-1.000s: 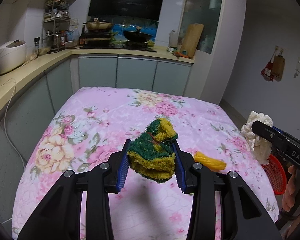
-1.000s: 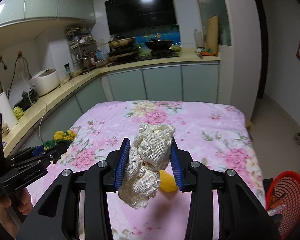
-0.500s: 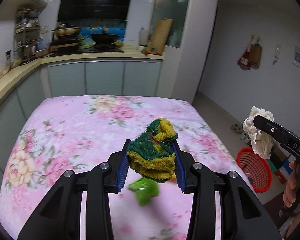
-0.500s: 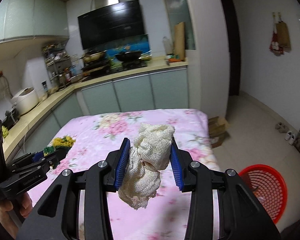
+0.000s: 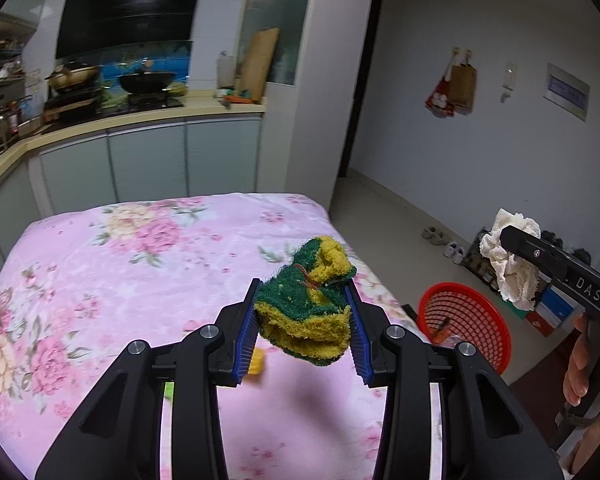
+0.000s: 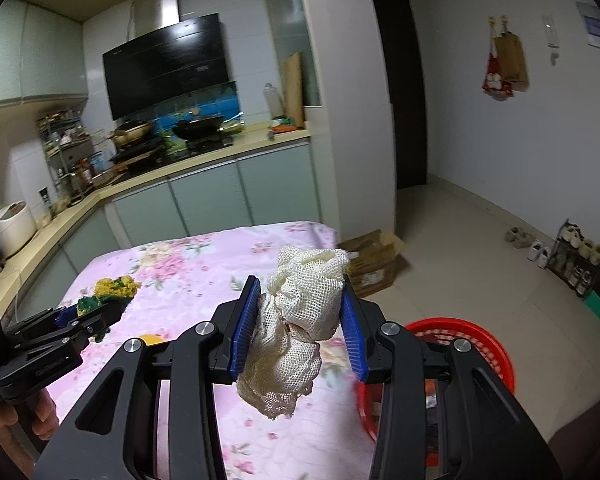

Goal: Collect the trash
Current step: 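Lift the sponge and scrubber and carry both over the red basket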

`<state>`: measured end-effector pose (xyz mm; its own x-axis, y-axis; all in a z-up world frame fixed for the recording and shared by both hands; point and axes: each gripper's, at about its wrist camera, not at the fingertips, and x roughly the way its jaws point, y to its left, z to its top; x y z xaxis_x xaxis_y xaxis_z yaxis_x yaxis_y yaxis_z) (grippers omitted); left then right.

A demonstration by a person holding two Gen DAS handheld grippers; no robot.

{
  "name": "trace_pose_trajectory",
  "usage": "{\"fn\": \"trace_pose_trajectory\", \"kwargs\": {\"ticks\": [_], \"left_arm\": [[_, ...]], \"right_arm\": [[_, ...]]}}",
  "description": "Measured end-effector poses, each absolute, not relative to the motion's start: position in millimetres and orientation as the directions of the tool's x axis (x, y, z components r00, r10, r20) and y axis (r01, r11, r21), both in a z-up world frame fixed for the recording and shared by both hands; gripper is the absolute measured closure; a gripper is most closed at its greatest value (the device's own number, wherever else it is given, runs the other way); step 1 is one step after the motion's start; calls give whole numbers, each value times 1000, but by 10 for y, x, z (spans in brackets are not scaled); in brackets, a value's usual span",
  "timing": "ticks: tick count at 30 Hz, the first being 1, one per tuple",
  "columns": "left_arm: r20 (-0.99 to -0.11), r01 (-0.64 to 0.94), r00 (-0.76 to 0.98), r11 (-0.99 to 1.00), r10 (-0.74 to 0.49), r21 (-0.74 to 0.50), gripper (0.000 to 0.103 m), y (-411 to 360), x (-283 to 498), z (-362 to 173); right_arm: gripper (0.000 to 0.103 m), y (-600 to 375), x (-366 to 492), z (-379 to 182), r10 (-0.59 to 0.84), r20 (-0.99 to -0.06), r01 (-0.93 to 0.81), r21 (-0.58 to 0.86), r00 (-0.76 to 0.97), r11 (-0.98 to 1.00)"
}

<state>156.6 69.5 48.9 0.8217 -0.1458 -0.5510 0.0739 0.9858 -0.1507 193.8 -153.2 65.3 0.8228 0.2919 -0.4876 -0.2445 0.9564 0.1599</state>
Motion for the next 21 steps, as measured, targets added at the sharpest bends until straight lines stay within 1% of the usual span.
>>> {"fn": "trace_pose_trajectory", "kwargs": {"ticks": [12,21], "left_arm": [[-575,216,769,960,-280,-179,65,41,1798,420],[-611,285,719,942,-331,-176,65,-463,2000,247]], "right_arm": [[65,-1946,1902,556,209,-509,-146,162,835,976],[65,-2365,1918,420,144,-526,-55,182,838,982]]}}
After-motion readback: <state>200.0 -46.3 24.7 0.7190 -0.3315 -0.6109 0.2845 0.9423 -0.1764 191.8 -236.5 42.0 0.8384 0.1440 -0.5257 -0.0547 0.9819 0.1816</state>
